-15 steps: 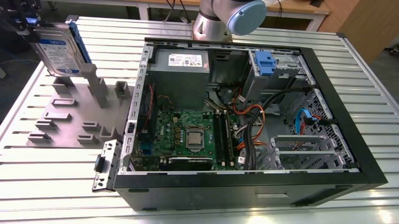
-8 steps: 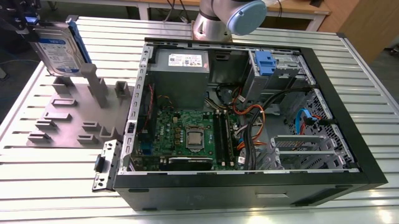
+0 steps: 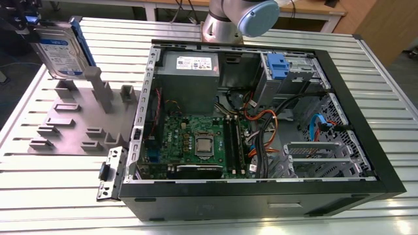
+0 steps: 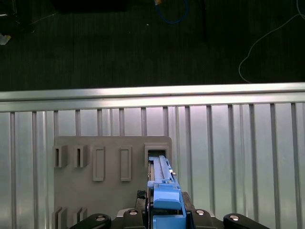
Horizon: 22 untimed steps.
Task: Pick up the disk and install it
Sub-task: 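Pick up the disk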
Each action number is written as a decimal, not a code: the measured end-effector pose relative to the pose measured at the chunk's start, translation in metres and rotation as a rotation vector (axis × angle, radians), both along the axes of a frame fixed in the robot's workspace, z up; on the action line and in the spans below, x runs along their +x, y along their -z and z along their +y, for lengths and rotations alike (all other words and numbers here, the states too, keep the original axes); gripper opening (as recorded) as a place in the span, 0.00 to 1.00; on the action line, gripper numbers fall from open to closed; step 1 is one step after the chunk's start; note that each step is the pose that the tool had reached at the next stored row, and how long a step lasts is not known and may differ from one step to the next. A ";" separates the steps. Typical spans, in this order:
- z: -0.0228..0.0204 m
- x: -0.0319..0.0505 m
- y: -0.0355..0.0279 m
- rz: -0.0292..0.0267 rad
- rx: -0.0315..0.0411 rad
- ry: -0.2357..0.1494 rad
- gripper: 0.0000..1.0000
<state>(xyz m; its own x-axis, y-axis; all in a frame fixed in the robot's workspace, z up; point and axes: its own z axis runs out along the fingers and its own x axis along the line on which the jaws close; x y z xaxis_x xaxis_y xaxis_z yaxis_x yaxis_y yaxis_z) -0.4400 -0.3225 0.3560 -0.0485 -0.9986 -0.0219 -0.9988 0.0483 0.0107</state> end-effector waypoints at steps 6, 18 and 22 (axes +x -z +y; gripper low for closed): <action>0.0000 0.0000 -0.0014 -0.0001 0.0007 0.000 0.37; 0.0000 0.0000 -0.0048 0.0000 0.0015 0.000 0.37; 0.0000 0.0000 -0.0060 0.0002 0.0015 0.000 0.37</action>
